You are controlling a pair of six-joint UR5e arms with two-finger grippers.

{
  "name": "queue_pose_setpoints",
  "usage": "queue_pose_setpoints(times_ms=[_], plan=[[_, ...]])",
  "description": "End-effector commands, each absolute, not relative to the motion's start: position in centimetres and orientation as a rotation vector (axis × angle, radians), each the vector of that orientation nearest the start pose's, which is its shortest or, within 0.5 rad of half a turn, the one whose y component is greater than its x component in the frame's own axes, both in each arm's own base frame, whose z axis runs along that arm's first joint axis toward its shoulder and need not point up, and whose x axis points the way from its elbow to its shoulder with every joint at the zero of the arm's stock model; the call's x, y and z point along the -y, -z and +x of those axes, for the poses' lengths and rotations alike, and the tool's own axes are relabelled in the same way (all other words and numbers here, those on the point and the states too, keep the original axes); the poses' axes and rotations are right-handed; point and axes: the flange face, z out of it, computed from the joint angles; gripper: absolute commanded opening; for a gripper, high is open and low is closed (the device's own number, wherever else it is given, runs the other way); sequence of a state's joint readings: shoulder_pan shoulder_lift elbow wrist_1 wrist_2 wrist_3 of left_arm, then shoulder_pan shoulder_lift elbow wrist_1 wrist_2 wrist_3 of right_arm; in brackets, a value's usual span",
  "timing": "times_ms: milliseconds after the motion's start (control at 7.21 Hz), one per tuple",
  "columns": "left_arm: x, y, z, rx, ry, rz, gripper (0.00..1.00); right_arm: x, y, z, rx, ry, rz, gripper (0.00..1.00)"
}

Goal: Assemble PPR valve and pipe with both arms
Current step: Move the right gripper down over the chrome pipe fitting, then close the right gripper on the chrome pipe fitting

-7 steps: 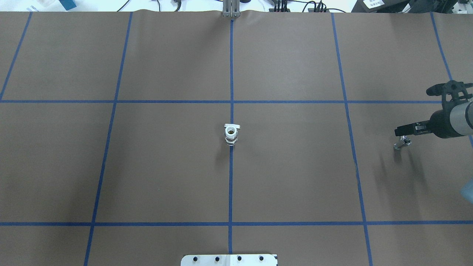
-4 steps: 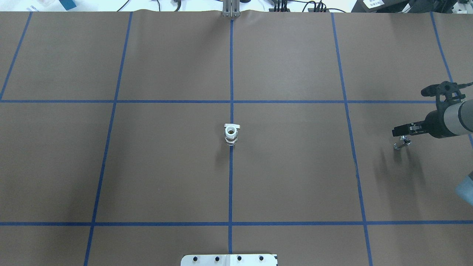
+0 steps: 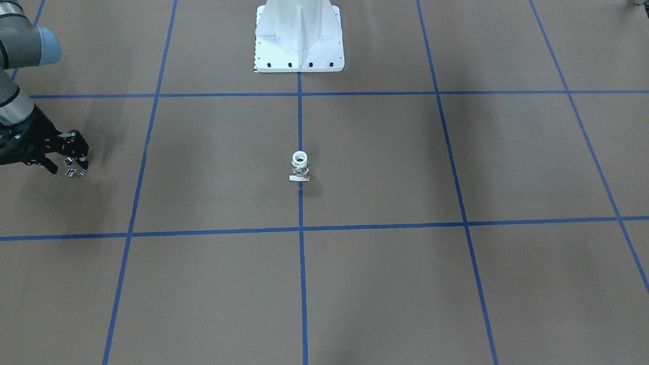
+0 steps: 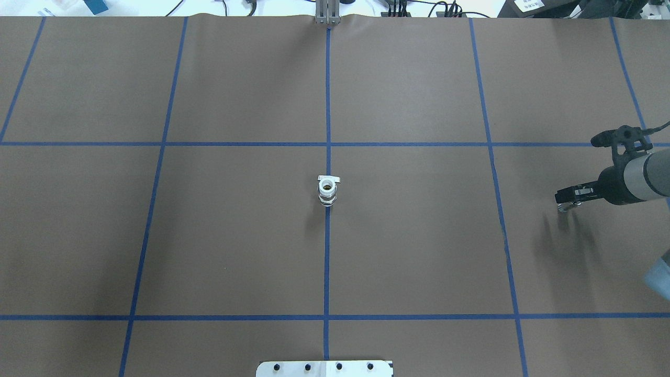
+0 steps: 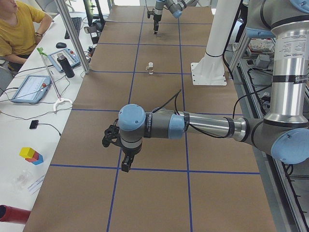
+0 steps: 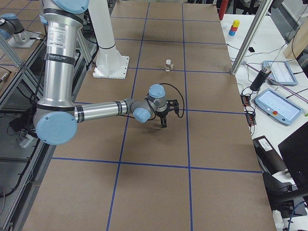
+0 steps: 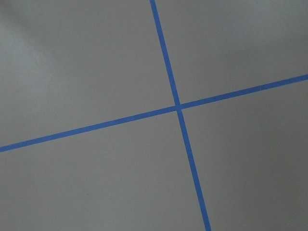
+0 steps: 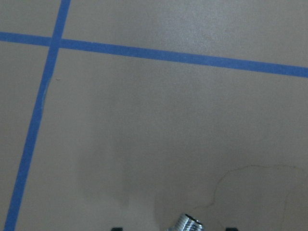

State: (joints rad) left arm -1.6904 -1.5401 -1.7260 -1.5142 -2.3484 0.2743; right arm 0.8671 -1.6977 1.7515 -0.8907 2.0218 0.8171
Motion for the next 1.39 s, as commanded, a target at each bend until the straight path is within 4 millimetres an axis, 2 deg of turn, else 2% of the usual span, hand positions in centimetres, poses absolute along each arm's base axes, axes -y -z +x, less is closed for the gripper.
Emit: queue_pose_setpoints(times_ms=[0, 1249], plan=[[47.05, -60.52, -12.04, -0.749, -0.176, 0.225, 1.00, 41.61, -56.43, -23.73, 0.806, 0.062, 0.222, 0.61], [47.05, -60.52, -12.04, -0.749, -0.177, 0.225, 1.00, 41.17, -56.36, -23.47, 0.807, 0.064, 0.220, 0.56]])
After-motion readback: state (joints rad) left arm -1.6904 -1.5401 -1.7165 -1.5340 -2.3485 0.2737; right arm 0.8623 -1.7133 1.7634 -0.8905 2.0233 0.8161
